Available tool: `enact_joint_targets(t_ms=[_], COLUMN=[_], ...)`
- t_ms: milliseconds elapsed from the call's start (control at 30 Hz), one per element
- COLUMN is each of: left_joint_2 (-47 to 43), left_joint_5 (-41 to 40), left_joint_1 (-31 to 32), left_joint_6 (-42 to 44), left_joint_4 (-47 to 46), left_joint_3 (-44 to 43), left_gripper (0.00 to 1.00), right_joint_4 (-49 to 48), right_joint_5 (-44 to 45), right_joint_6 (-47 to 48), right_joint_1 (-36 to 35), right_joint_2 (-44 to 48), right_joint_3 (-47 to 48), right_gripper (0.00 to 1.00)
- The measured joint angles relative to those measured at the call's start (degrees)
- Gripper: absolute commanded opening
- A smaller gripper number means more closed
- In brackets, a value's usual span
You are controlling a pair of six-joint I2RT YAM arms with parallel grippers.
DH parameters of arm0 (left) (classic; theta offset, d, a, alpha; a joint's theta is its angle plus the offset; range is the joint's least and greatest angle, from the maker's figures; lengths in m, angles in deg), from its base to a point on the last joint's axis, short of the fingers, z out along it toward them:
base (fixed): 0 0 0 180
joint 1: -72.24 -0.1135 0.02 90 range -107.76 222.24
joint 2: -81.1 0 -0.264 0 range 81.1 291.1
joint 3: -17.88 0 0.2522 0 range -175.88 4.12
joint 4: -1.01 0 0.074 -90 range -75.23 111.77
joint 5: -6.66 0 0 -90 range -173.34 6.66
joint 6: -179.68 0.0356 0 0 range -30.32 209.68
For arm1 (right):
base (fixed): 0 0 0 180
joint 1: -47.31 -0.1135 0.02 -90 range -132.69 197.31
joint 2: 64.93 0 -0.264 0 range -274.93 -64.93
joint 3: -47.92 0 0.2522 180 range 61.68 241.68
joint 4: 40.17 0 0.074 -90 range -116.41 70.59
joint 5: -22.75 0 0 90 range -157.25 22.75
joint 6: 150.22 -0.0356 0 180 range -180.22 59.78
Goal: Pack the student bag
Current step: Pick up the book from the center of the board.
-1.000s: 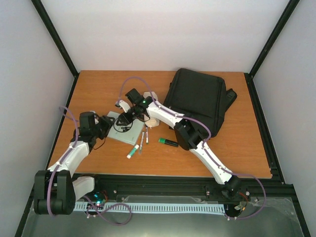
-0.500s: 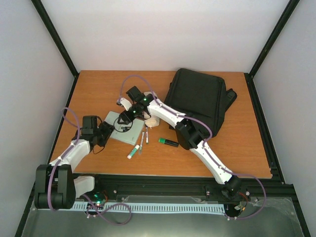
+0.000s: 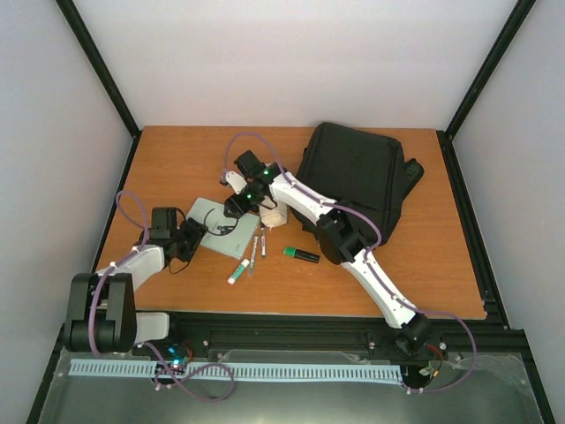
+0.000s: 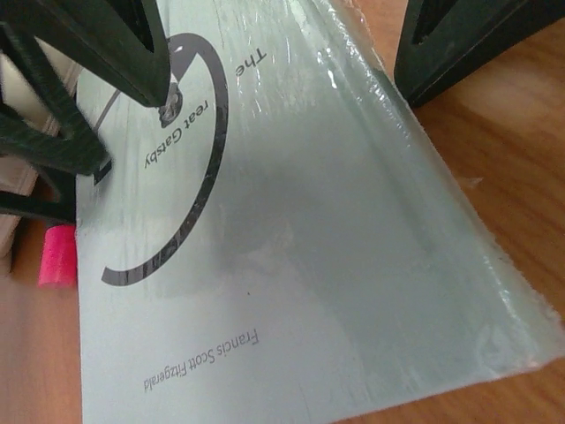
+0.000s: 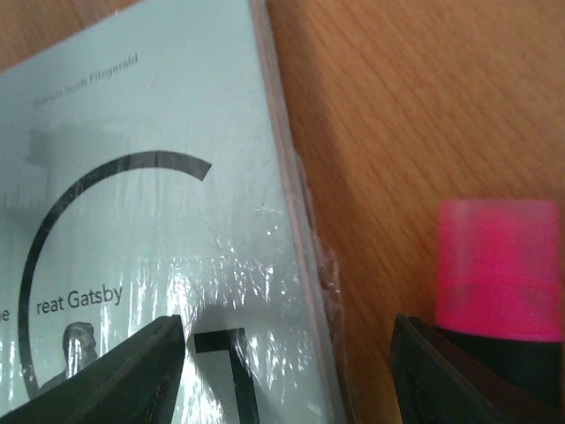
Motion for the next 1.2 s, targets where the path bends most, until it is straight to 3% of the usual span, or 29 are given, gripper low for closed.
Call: enact_joint_targets(t_ms=[300, 600, 900, 1200], left_joint_2=[5.01, 10.49, 1.16, -6.71], left_joint_5=[1.16, 7.69, 13.27, 12.24], left_joint_1=[-0.26, -1.90, -1.73, -1.49], left_joint_6=[-1.05, -2.34, -2.36, -4.22], left_joint_4=[-8.63, -30.56, -19.87, -15.32], left_joint_3=[-0.20, 4.44, 5.20, 6.67], left_gripper=[0.76, 0.76, 0.76, 0.77], right_joint_4=[-2.38, -4.04, -6.84, -9.73], right_joint_5=[-2.86, -5.42, -9.77, -15.15], right_joint_6=[-0.17, -2.45, -3.87, -6.16], right_joint_1=[0.24, 3.04, 3.30, 3.32], right_joint_2=[-0.90, -1.49, -2.36, -2.56], right_joint_3=[-1.75, -2.03, -2.05, -3.72], right_gripper=[0.47, 0.45, 0.46, 0.44])
